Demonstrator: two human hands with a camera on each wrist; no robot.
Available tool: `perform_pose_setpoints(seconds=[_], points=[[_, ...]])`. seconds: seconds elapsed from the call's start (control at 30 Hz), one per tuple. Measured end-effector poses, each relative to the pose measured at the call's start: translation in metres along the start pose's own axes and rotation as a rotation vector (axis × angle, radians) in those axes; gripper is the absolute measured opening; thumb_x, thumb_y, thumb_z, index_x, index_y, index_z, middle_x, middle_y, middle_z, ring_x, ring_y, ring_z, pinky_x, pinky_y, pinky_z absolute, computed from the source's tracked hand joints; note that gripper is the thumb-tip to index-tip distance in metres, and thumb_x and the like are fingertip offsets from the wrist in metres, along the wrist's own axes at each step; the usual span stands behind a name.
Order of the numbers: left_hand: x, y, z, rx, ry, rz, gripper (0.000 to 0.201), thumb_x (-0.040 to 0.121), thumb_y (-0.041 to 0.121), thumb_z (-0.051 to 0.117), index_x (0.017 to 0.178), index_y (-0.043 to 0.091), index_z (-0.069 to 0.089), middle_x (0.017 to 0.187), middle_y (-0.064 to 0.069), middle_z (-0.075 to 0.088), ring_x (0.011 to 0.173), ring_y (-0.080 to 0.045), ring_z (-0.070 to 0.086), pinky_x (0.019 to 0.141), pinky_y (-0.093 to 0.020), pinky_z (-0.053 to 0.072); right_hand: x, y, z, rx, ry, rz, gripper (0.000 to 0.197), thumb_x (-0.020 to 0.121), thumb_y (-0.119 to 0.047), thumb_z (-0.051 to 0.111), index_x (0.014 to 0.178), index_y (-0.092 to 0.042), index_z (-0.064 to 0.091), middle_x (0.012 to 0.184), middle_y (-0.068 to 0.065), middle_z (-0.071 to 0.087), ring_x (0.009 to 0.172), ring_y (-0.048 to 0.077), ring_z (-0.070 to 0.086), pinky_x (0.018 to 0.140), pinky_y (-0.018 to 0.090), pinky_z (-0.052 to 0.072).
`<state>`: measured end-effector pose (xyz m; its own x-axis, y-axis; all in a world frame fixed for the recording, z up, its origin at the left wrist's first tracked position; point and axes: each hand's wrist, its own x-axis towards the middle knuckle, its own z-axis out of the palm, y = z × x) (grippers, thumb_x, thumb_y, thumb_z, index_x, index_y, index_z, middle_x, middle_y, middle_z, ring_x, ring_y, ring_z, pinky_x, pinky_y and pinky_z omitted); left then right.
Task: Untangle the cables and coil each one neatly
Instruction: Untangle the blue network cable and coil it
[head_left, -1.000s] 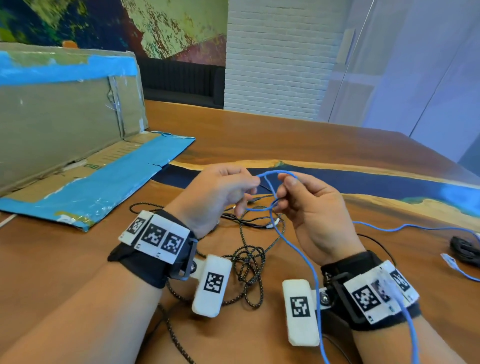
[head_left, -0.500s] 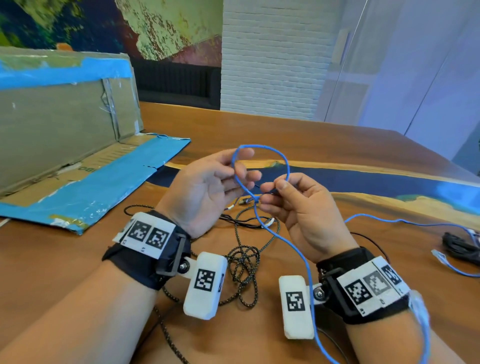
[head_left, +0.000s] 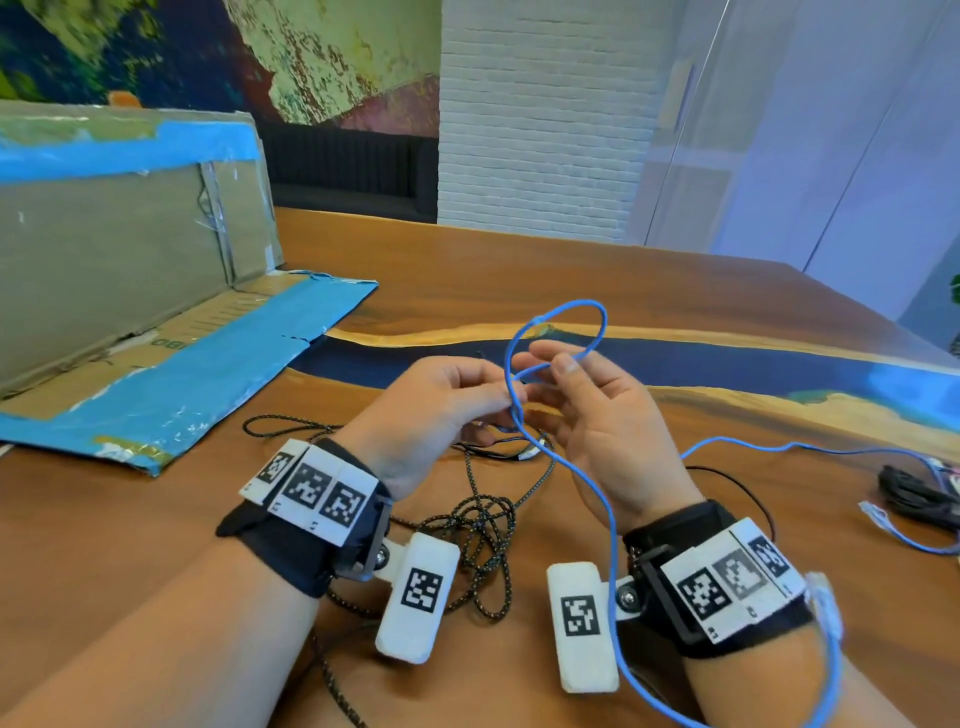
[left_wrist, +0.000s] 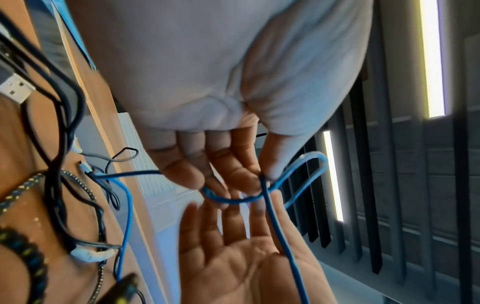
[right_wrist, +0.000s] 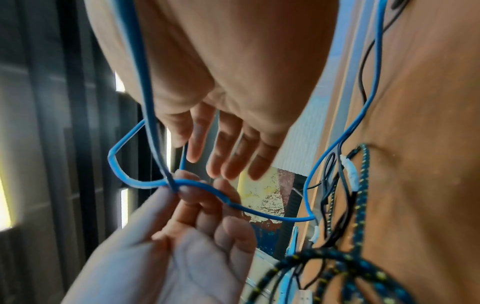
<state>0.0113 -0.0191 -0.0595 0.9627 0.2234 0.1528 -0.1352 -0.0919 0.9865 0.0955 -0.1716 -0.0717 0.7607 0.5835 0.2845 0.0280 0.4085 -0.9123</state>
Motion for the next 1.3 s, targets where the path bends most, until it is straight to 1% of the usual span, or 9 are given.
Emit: perform_pose_setpoints(seconds=[0.1, 0.3, 0.5, 0.6, 0.8, 0.9, 1.0, 1.13, 1.3], points=[[0.001, 0.000, 0.000, -0.010, 0.069, 0.014, 0.022, 0.101, 0.018, 0.060, 0.090, 0.006, 0.074, 0.083, -0.013, 0.066, 0.077, -0.021, 0.060, 0.065, -0.033, 0.042, -0.003, 0.005, 0.005, -0.179, -0.154, 0.078, 0.027, 0.106, -0.020, 0.049, 0.125, -0.014, 0.067, 0.112, 0.014, 0.075, 0.101, 0.028, 0.073, 0.085, 0.031, 0.058], [0.005, 0.008, -0.015, 0.013, 0.258, 0.075, 0.032, 0.101, 0.015, 0.058, 0.071, 0.018, 0.069, 0.071, -0.002, 0.056, 0.066, -0.013, 0.051, 0.058, -0.029, 0.033, -0.004, 0.004, -0.003, -0.246, -0.263, 0.123, 0.029, 0.104, -0.023, 0.051, 0.127, -0.024, 0.069, 0.118, 0.012, 0.075, 0.100, 0.024, 0.068, 0.094, 0.043, 0.049], [0.000, 0.009, -0.009, -0.075, 0.168, 0.057, 0.020, 0.096, 0.017, 0.066, 0.079, 0.011, 0.074, 0.078, -0.005, 0.068, 0.070, -0.011, 0.062, 0.057, -0.023, 0.043, -0.004, 0.013, 0.008, -0.218, -0.295, 0.119, 0.046, 0.091, -0.017, 0.057, 0.133, -0.035, 0.063, 0.134, -0.003, 0.067, 0.125, 0.023, 0.063, 0.096, 0.041, 0.051], [0.001, 0.006, -0.008, -0.033, 0.161, 0.054, 0.015, 0.094, 0.019, 0.070, 0.085, 0.009, 0.076, 0.077, -0.004, 0.068, 0.070, -0.012, 0.061, 0.061, -0.029, 0.041, -0.006, 0.013, 0.012, -0.181, -0.295, 0.130, 0.029, 0.093, -0.022, 0.057, 0.117, -0.028, 0.072, 0.122, -0.003, 0.073, 0.122, 0.017, 0.064, 0.097, 0.042, 0.051], [0.004, 0.013, -0.016, -0.358, 0.279, 0.018, 0.033, 0.108, 0.027, 0.044, 0.078, 0.016, 0.051, 0.071, -0.001, 0.056, 0.066, -0.017, 0.065, 0.066, -0.032, 0.051, -0.003, 0.007, 0.009, -0.153, -0.087, 0.061, 0.041, 0.108, -0.024, 0.048, 0.076, -0.019, 0.074, 0.097, 0.014, 0.075, 0.097, 0.023, 0.069, 0.088, 0.043, 0.054], [0.004, 0.018, -0.029, -0.597, 0.285, 0.052, 0.034, 0.111, 0.034, 0.034, 0.083, 0.019, 0.047, 0.061, 0.004, 0.043, 0.056, -0.019, 0.059, 0.063, -0.033, 0.057, 0.001, -0.006, 0.001, -0.006, 0.084, 0.040, 0.037, 0.110, -0.021, 0.040, 0.083, -0.009, 0.063, 0.066, 0.006, 0.061, 0.068, 0.022, 0.066, 0.081, 0.041, 0.054], [0.003, 0.026, -0.046, -0.720, 0.351, 0.130, 0.033, 0.111, 0.034, 0.034, 0.087, 0.022, 0.054, 0.057, 0.007, 0.024, 0.042, -0.008, 0.026, 0.046, -0.020, 0.038, 0.006, -0.021, -0.017, 0.105, 0.231, 0.034, 0.027, 0.110, -0.019, 0.042, 0.101, -0.007, 0.065, 0.059, 0.000, 0.039, 0.047, 0.015, 0.045, 0.064, 0.037, 0.057], [0.003, 0.030, -0.068, -0.738, 0.435, 0.267, 0.032, 0.111, 0.033, 0.033, 0.101, 0.023, 0.062, 0.059, 0.005, 0.020, 0.044, -0.008, 0.014, 0.041, -0.020, 0.020, 0.009, -0.030, -0.039, 0.031, 0.302, 0.009, 0.022, 0.106, -0.012, 0.051, 0.116, -0.013, 0.070, 0.065, -0.001, 0.042, 0.046, 0.011, 0.030, 0.043, 0.024, 0.037], [0.001, 0.030, -0.058, -0.574, 0.419, 0.278, 0.031, 0.111, 0.030, 0.035, 0.109, 0.022, 0.064, 0.060, 0.007, 0.022, 0.046, -0.008, 0.014, 0.042, -0.022, 0.016, 0.008, -0.018, -0.036, -0.308, 0.216, -0.033, 0.028, 0.101, -0.004, 0.058, 0.109, -0.023, 0.077, 0.087, -0.009, 0.073, 0.072, 0.015, 0.058, 0.069, 0.031, 0.054]])
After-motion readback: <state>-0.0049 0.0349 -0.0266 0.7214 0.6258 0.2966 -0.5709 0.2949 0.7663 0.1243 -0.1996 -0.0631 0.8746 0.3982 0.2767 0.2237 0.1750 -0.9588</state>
